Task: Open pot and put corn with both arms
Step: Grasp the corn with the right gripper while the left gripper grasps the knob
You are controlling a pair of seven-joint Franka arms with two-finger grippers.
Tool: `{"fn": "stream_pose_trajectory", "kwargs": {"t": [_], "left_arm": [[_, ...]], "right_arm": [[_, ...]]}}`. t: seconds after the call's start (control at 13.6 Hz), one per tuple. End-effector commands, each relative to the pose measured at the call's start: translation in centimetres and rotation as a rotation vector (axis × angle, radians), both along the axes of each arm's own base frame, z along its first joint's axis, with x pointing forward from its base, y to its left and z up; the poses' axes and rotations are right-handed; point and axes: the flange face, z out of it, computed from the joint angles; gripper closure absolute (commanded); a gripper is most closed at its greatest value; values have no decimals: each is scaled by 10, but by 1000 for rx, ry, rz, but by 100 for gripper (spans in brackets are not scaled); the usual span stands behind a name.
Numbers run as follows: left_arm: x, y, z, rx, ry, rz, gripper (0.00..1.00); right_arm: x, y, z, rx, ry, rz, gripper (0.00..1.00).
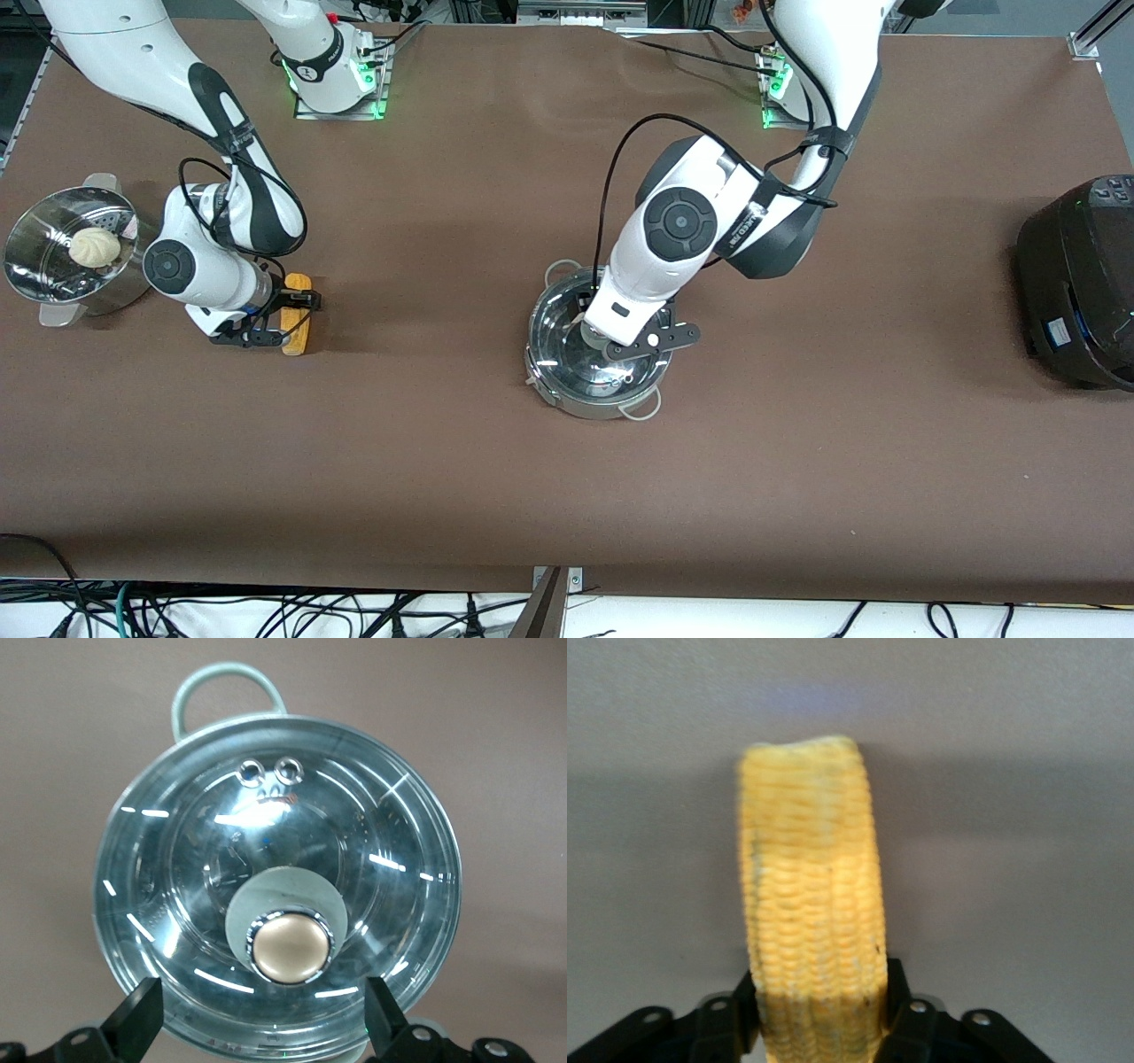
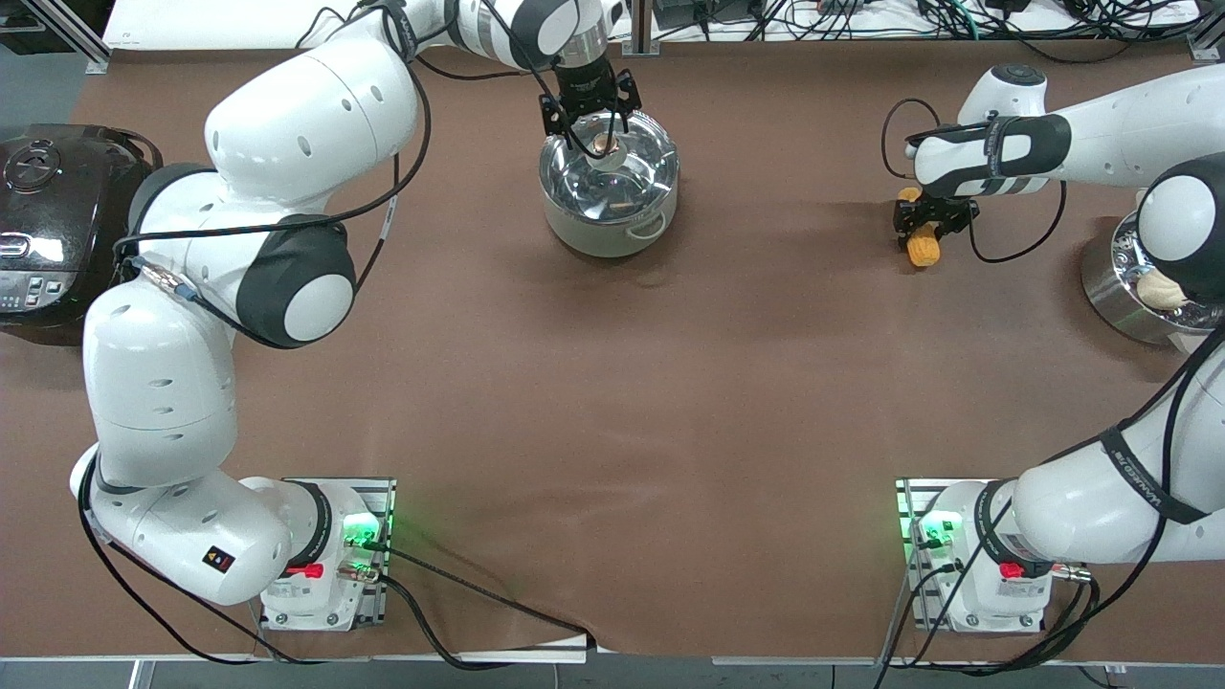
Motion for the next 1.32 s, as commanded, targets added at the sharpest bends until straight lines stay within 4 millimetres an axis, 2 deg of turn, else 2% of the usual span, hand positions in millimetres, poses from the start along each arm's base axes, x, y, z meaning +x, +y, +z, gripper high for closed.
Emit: {"fn": "stream_pose_trajectory", "kwargs": {"t": [0.0, 0.15, 0.29, 0.59, 0.81, 1.03, 1.17, 1.25], "left_arm": [[2, -10, -12, 30, -15, 0, 0], [2, -14, -20, 28, -19, -1, 1], [1, -16, -23, 28, -21, -4, 2], [3, -16, -23, 25, -28, 9, 9], [9, -16, -23, 26, -66, 32, 9], [12, -17, -20, 9, -91, 48, 4], [12, -16, -31, 24, -86, 45, 5], [13, -15, -37, 45, -93, 36, 10]], "right_arm": [[9, 3, 18, 1, -15, 13, 100], [18, 3, 26, 2, -25, 12, 100], [34, 4, 44, 1, 1, 13, 100], [71, 29, 62, 1, 0, 38, 100], [81, 33, 67, 3, -22, 37, 100], [90, 41, 78, 6, -48, 54, 100], [89, 45, 80, 5, -37, 58, 100], [88, 48, 79, 5, -26, 59, 100]]}}
